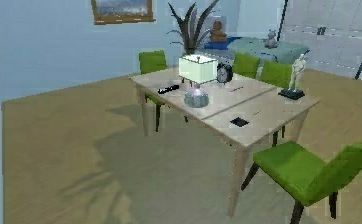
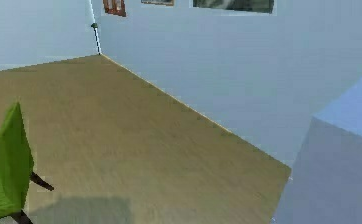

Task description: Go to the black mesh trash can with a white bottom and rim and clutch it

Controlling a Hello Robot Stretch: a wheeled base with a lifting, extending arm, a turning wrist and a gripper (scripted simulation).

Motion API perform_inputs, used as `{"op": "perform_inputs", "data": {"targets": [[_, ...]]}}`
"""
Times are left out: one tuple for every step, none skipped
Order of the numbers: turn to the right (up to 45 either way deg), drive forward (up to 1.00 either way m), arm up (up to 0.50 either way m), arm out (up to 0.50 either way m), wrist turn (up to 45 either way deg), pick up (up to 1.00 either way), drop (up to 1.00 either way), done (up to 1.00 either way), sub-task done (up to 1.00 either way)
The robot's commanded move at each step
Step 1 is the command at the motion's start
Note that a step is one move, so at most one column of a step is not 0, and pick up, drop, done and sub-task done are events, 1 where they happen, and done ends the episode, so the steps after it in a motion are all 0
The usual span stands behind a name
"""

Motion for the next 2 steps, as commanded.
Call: {"op": "perform_inputs", "data": {"targets": [[-45.0,0.0,0.0,0.0,0.0,0.0,0.0,0.0,0.0],[-36.0,0.0,0.0,0.0,0.0,0.0,0.0,0.0,0.0]]}}
